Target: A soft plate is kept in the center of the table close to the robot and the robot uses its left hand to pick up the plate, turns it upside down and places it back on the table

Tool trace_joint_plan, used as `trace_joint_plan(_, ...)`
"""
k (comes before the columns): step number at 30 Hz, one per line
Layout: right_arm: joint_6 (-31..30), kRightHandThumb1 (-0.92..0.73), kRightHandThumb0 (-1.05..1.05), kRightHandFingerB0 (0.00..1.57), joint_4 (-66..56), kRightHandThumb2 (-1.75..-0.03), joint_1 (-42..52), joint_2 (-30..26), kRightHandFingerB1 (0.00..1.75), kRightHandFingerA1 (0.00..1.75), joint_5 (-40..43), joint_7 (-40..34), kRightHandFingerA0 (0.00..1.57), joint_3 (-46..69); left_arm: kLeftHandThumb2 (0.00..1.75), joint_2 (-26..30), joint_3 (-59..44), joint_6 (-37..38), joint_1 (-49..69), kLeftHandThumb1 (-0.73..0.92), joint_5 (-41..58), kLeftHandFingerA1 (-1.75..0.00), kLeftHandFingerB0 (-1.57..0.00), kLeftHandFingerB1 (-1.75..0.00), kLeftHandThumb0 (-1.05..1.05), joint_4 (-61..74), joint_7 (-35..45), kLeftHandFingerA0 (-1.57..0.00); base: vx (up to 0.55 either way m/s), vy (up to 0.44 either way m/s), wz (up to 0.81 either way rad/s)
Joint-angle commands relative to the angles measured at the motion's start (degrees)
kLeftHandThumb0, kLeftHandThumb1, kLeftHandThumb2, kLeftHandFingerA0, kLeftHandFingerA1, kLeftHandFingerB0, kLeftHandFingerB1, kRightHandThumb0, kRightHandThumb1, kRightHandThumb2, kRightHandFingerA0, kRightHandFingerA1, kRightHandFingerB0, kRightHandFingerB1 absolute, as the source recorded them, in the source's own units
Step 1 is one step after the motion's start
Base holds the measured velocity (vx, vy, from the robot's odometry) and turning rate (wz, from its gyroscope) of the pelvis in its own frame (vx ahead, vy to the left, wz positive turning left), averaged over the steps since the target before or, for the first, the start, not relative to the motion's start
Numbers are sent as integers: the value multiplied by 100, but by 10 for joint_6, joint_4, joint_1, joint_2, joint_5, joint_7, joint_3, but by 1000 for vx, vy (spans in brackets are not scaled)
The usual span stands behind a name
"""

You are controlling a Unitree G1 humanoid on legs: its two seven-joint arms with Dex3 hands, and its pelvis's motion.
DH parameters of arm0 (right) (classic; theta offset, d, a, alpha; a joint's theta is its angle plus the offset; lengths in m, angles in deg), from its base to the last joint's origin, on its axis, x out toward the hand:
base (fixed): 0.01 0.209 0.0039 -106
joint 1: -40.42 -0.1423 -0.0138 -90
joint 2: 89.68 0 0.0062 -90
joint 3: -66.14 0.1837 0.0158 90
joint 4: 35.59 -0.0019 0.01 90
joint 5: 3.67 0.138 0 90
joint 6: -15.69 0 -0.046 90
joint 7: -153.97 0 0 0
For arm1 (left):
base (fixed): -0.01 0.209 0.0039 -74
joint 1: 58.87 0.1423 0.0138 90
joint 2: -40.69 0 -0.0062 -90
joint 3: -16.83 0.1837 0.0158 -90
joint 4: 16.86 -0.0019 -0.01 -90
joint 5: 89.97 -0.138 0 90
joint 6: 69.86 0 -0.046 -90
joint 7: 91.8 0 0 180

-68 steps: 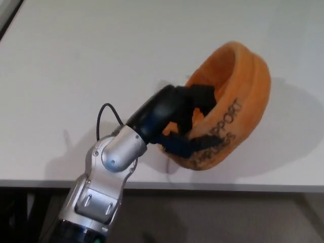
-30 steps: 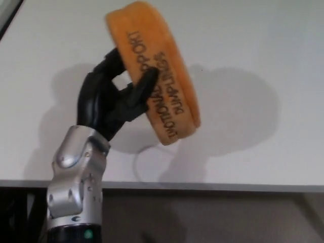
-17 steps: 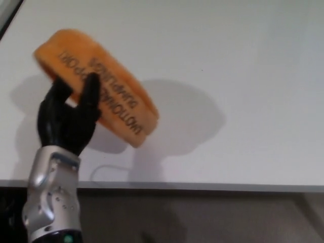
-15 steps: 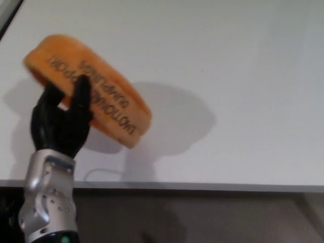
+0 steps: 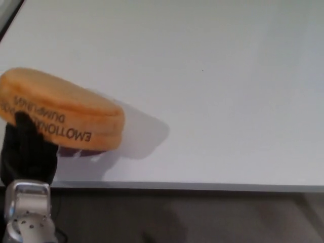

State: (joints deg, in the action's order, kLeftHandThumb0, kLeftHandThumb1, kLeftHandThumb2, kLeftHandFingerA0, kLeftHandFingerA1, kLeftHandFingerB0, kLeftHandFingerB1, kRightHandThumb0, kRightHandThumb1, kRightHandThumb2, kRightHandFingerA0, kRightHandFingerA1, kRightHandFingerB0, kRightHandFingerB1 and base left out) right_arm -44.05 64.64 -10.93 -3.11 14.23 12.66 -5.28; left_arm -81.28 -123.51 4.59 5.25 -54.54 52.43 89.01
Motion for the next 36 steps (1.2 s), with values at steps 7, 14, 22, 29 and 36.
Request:
trace_joint_plan(7, -41, -87, -81, 15, -4, -67, 4, -18, 25, 41, 2, -2, 36, 4, 63, 50, -53, -202, 39, 76, 31, -175, -58, -84, -32, -118, -296, -105, 0, 0, 0)
trace_joint_plan(14, -49, -71, -78, 6, -28, -105, 15, -16, 37, 52, 0, -7, 26, 5, 98, 101, 62, -281, 74, 58, -45, -141, -72, -93, -40, -134, -206, -125, 0, 0, 0)
trace_joint_plan(22, -65, -71, -78, 6, -41, -105, 19, -19, 37, 52, 0, -8, 25, 6, 89, 119, 182, -303, 85, 53, -66, -149, -71, -108, -45, -90, -187, -128, 0, 0, 0)
trace_joint_plan(29, -58, -87, -79, 15, -27, -67, 11, -17, 25, 43, 1, -3, 36, 6, 86, 118, 239, -319, 87, 51, -49, -151, -85, -125, -48, -63, -175, -129, 0, 0, 0)
trace_joint_plan(36, -64, -87, -78, 15, -34, -67, 12, -17, 25, 43, 4, -3, 36, 7, 87, 134, 336, -335, 79, 50, -62, -150, -98, -132, -49, -60, -130, -128, 0, 0, 0)
